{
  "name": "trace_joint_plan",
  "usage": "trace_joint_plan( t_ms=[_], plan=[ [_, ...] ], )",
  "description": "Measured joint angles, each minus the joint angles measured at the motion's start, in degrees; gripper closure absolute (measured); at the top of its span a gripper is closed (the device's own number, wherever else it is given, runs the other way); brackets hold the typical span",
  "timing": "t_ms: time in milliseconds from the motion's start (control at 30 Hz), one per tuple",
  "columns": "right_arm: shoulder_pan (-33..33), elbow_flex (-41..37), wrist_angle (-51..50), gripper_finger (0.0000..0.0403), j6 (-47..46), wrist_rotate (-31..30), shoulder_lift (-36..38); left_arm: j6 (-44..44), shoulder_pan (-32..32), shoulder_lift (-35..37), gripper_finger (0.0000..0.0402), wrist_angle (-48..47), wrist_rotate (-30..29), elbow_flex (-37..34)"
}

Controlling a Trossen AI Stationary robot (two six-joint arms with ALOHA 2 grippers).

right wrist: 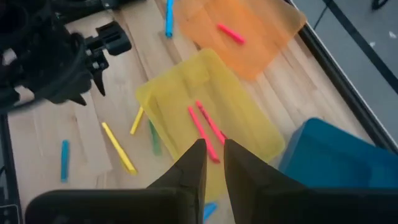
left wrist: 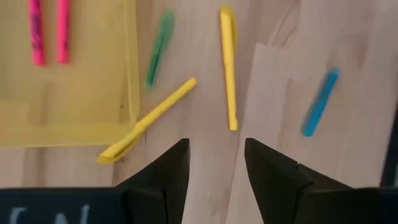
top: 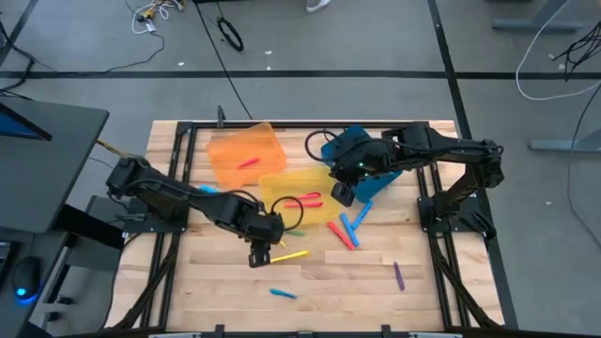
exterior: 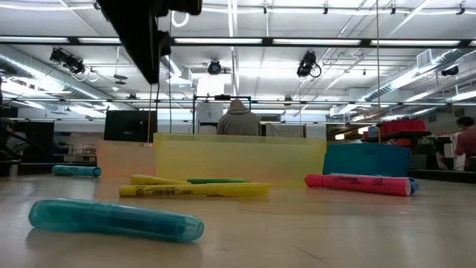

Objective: Pick & Place Markers
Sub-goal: Put the bottom medium yellow highlighter pen into the yellow bin

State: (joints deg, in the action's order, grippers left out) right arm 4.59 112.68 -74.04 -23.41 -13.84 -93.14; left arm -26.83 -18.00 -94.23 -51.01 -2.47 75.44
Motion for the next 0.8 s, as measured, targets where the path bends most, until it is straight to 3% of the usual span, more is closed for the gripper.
trace_joint_plan(
  t_ms=[300,567,800],
  plan=[
    [3.13,0.0,-3.88,0.0347,-6.9,-0.8,0.13,-2.99,0.0,-5.1,0.0242,0.76,0.77,0.0],
    [7.4,0.0,-6.49,0.0347,-14.3,-7.09,1.09,-5.11,0.02,-7.81,0.0242,4.0,2.56,0.21],
    [8.66,0.0,-6.21,0.0347,-17.59,-7.81,1.11,-5.16,0.02,-13.12,0.0242,3.57,3.7,4.06]
  ],
)
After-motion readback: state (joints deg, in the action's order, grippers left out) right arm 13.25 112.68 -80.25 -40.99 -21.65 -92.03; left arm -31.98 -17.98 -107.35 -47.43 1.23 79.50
